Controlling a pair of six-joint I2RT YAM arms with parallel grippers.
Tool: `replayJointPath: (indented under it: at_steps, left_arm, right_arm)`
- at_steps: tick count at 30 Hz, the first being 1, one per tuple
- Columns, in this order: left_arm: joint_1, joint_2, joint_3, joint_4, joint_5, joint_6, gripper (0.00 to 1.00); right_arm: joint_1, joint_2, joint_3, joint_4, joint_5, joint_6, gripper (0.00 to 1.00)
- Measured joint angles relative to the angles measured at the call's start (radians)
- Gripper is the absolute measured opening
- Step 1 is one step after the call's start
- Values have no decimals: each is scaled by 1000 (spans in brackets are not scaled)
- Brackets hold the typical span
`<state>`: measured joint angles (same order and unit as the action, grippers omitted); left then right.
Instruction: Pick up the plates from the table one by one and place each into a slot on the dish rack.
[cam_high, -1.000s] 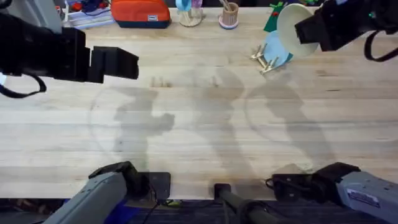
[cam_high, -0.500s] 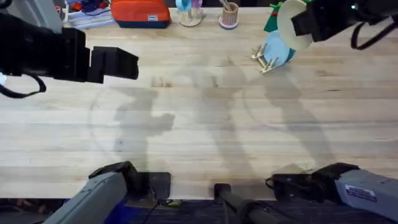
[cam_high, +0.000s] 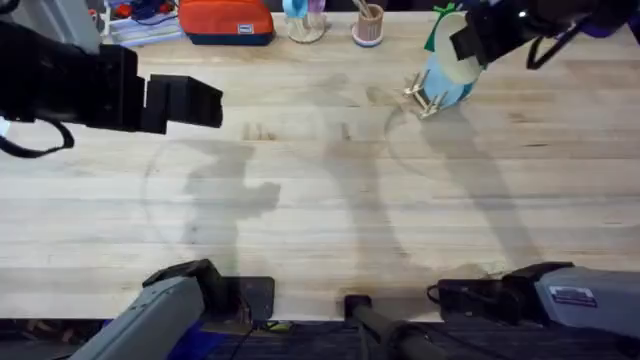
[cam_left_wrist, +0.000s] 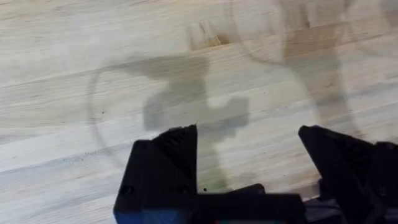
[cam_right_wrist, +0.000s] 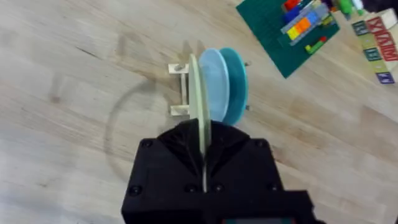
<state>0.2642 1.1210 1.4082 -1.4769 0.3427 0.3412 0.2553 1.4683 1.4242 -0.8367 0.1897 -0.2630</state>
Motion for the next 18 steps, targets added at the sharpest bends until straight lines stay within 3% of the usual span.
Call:
replayJointPath:
  at_steps: [18]
  left_arm:
    - [0, 0, 0, 0, 0, 0, 995]
  right_arm:
    - [-52, 145, 0, 99, -26, -46, 31]
